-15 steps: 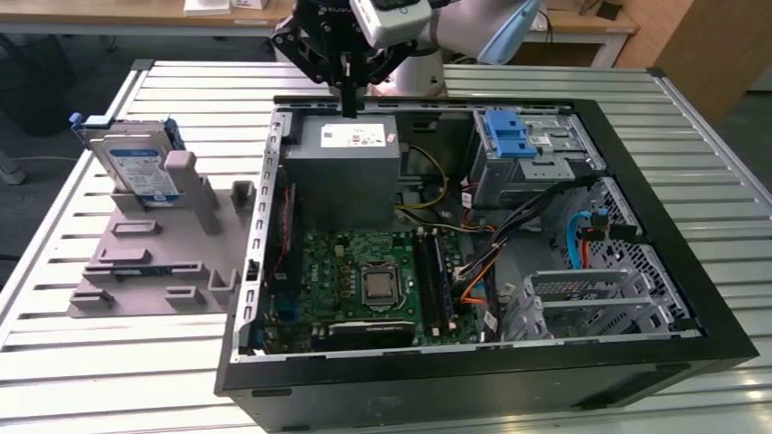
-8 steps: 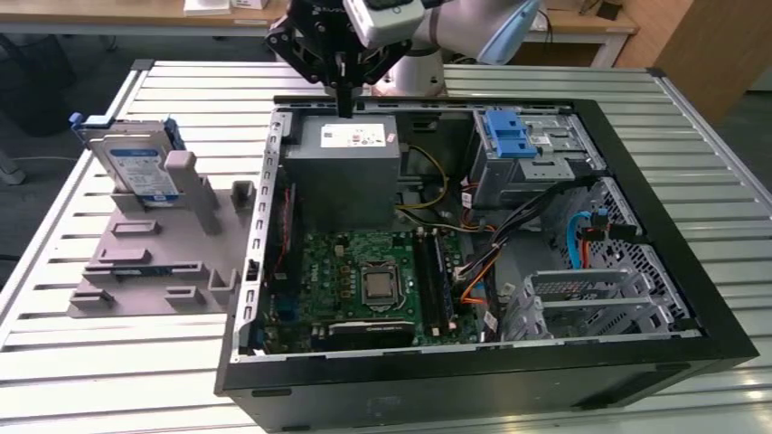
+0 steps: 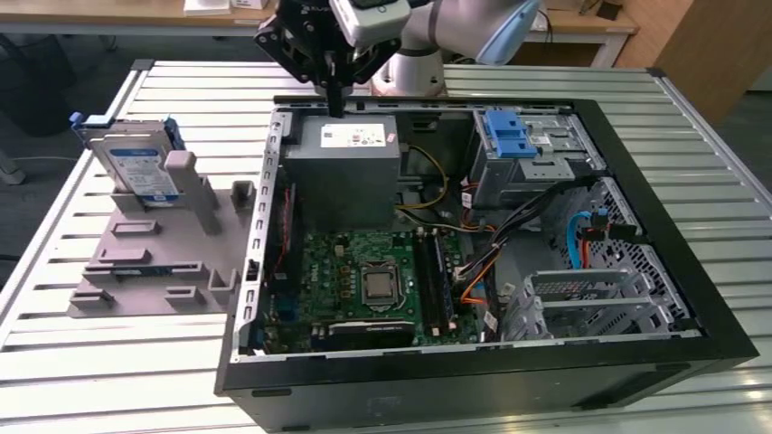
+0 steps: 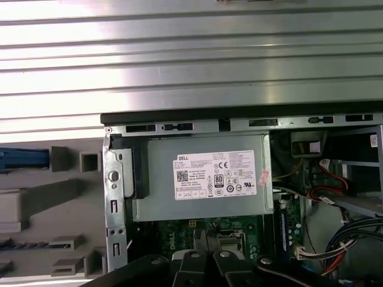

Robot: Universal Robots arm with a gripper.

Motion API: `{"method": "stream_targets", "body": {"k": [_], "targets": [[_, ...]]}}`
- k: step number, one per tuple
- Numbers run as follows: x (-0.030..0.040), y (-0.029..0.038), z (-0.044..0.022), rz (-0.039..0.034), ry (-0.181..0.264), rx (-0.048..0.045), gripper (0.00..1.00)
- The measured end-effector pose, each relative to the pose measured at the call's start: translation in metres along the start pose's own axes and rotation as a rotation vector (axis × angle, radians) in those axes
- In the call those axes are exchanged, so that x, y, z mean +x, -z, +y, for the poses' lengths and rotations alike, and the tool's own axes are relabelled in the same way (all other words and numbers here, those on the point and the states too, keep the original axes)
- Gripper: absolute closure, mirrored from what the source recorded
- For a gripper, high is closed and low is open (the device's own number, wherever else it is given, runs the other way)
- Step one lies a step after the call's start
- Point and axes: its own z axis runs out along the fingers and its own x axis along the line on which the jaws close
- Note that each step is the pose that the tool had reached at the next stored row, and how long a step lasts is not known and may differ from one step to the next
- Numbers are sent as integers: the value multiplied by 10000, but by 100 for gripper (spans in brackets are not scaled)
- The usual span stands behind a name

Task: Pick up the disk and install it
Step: 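Reach for the disk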

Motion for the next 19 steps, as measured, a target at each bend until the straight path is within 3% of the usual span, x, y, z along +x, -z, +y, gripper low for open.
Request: {"method": "stream_targets", "body": {"k": [2,3,5,6,8,13,19], "targets": [[16,-2,0,37,-1,3,89],[26,-1,1,106,-5,14,89],[43,-2,11,367,-14,48,89],[63,-4,13,461,-18,60,89],[124,-4,24,527,-21,80,89],[316,-1,61,506,-20,111,89],[414,-1,92,286,-12,406,89]]}}
